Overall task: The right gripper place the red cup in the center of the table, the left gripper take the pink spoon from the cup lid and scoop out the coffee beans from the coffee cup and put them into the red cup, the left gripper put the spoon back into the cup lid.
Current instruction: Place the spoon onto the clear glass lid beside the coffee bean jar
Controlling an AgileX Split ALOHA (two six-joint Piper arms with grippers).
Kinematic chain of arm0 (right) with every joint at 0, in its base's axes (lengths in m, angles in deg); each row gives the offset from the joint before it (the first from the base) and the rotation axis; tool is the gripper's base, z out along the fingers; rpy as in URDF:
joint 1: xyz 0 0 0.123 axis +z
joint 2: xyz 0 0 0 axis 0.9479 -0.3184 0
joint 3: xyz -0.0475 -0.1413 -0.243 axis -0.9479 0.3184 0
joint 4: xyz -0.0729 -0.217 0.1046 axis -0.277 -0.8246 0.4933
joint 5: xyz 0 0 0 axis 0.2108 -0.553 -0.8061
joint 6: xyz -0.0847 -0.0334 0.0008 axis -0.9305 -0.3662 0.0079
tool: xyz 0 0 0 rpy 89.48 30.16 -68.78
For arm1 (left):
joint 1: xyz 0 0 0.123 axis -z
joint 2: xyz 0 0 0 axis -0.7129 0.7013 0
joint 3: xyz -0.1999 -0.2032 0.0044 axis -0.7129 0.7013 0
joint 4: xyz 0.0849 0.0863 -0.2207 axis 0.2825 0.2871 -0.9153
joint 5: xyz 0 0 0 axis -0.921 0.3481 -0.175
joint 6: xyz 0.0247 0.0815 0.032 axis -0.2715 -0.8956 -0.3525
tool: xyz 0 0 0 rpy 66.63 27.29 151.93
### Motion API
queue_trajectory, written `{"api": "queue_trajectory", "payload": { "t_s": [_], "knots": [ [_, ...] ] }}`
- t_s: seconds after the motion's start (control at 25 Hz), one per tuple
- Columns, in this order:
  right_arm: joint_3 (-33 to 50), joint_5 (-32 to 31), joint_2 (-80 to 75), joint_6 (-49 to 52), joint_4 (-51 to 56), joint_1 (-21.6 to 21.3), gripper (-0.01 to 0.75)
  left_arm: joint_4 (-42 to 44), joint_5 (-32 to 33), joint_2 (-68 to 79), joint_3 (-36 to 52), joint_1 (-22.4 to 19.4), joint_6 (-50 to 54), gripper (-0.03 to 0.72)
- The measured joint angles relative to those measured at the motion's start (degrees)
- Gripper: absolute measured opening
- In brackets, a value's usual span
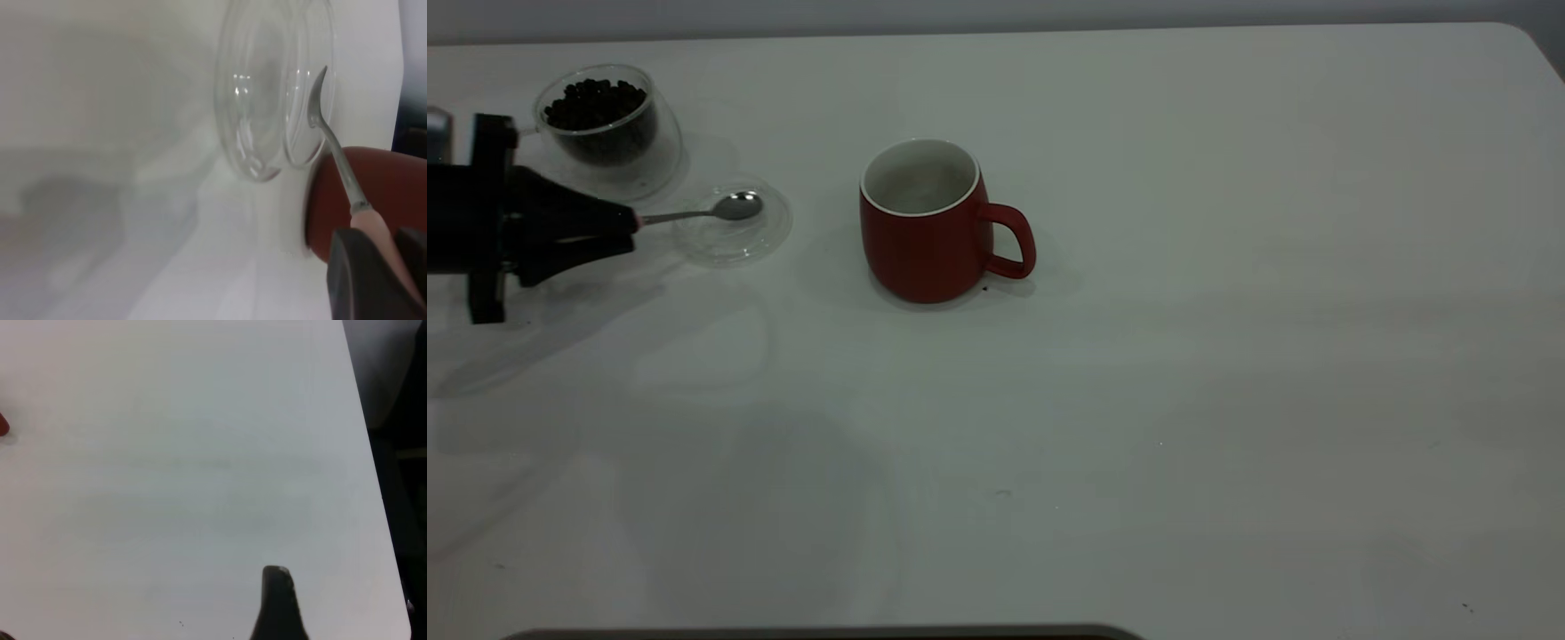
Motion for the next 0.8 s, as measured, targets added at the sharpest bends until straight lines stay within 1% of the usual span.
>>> {"api": "queue_trajectory", "payload": {
  "t_s": [0.2,0.8],
  "knots": [
    [0.0,0.0,0.0,0.0,0.0,0.0,0.587,-0.1,-0.6,1.3,-1.8,1.5,1.5,0.113],
    [0.0,0.0,0.0,0.0,0.0,0.0,0.587,-3.4,0.5,4.0,-2.1,1.5,1.1,0.113]
  ]
}}
